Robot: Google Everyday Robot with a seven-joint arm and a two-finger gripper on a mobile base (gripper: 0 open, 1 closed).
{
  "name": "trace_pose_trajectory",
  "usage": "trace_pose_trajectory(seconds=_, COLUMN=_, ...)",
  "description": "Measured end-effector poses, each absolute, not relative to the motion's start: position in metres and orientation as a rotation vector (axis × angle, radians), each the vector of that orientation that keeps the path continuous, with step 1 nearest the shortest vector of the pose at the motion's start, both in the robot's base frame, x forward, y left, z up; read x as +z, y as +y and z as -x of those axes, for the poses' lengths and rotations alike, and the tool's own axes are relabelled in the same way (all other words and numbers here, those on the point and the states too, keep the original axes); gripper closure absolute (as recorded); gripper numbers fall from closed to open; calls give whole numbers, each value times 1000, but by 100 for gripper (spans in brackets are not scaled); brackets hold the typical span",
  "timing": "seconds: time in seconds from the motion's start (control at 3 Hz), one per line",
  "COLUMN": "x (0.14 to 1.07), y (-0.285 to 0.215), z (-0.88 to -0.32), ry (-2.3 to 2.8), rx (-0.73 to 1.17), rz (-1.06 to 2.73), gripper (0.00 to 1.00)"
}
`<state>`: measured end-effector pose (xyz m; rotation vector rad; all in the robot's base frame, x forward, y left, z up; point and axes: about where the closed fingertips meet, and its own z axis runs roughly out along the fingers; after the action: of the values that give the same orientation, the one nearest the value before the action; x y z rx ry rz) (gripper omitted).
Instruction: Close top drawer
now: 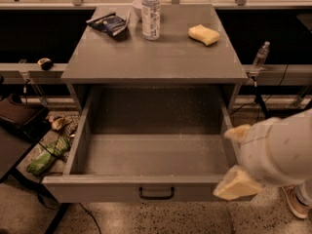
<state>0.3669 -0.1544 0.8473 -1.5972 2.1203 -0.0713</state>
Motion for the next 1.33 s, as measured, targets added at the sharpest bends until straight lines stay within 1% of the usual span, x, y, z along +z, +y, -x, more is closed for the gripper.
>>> trace_pose_trajectory(seconds=0.33, x=765, y=-135, z=-356, ry=2154, rx=-17, rz=1598, gripper=50)
trace_pose_trajectory(seconds=0.67, x=666, y=-128, z=-340, ry=2225, rx=27, rz=1621, gripper=73)
trace_pose_trajectory(seconds=1.0, x=591, y=-138, z=-323, ry=2258, rx=11, rz=1553, gripper=100)
trace_pose_trajectory(seconds=1.33, x=583, y=-139, z=-341, ry=2185, rx=-35, rz=1471, gripper=100)
